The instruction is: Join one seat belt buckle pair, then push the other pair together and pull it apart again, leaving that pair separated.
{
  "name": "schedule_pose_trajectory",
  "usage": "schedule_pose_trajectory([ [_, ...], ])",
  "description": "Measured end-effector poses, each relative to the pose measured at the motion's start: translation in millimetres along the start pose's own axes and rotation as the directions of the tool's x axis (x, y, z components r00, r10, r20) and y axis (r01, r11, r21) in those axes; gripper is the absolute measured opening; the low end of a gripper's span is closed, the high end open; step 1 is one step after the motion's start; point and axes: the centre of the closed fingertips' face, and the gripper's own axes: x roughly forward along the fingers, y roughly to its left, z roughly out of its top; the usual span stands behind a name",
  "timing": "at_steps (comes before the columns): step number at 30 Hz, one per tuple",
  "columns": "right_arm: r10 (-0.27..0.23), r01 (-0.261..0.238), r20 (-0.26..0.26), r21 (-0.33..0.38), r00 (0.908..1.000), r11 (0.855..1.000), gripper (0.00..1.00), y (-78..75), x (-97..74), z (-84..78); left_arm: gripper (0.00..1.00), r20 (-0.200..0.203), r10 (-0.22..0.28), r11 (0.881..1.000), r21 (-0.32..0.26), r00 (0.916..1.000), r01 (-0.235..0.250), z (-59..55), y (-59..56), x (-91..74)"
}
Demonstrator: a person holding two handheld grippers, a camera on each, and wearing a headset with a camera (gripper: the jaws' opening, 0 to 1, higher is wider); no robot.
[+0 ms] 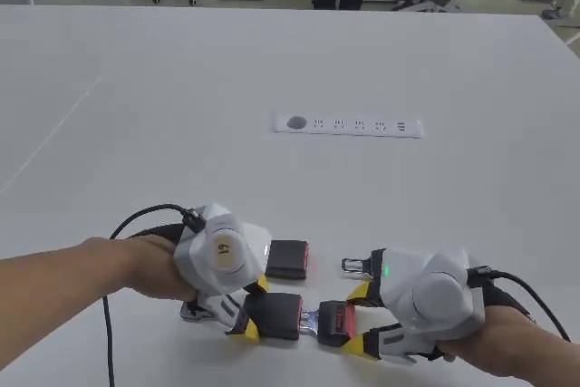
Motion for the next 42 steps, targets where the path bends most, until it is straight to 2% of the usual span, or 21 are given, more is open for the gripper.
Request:
schedule_pose_trajectory([
  [6, 0.007, -0.007, 0.0, -0.006, 1.0, 1.0, 0.27, -0.3, 0.7, 0.0, 0.31, -0.001, -0.002, 1.0, 0.001, 1.0, 0.002, -3.0, 2.8, 2.1],
  [18, 0.017, -0.017, -0.002, -0.014, 0.9998, 1.0, 0.27, -1.5, 7.8, 4.5, 0.31, -0.003, -0.002, 1.0, -0.001, 1.0, 0.002, 0.4, -0.4, 0.4],
  [24, 0.02, -0.02, -0.002, -0.014, 0.9998, 1.0, 0.27, 0.2, 9.2, 6.1, 0.31, -0.008, -0.004, 1.0, 0.002, 1.0, 0.004, -3.1, 3.2, 2.7],
  [29, 0.021, -0.021, -0.006, -0.007, 0.9998, 1.0, 0.27, 0.4, 10.9, 7.4, 0.3, -0.014, -0.004, 1.0, 0.001, 0.9999, 0.004, -1.3, 2.1, 2.2],
  [31, 0.019, -0.019, -0.003, -0.002, 0.9998, 1.0, 0.27, 1.4, 10.7, 9.1, 0.3, 0.002, 0.003, 1.0, -0.007, 1.0, -0.003, 1.7, 2.5, 3.2],
  [32, -0.006, 0.008, -0.064, 0.031, 0.9979, 0.999, 0.27, -0.6, 5.7, -1.9, 0.3, -0.028, 0.008, 0.999, -0.033, 0.9996, -0.009, -2.5, 1.9, 1.9],
  [33, 0.014, -0.014, -0.022, 0.003, 0.9997, 1.0, 0.27, 2.3, 8.9, 4.4, 0.3, -0.007, 0.004, 1.0, -0.01, 1.0, -0.004, 1.6, 0.4, 5.2],
  [34, 0.017, -0.017, -0.014, 0.002, 0.9998, 1.0, 0.27, 1.6, 10.1, 6.1, 0.3, -0.005, 0.003, 1.0, -0.014, 1.0, -0.003, 1.2, -0.4, 5.6],
  [42, 0.016, -0.016, -0.018, 0.001, 0.9997, 1.0, 0.27, -0.2, 12.5, 7.4, 0.3, -0.012, -0.002, 1.0, -0.01, 0.9999, 0.001, -1.1, 1.0, 5.4],
])
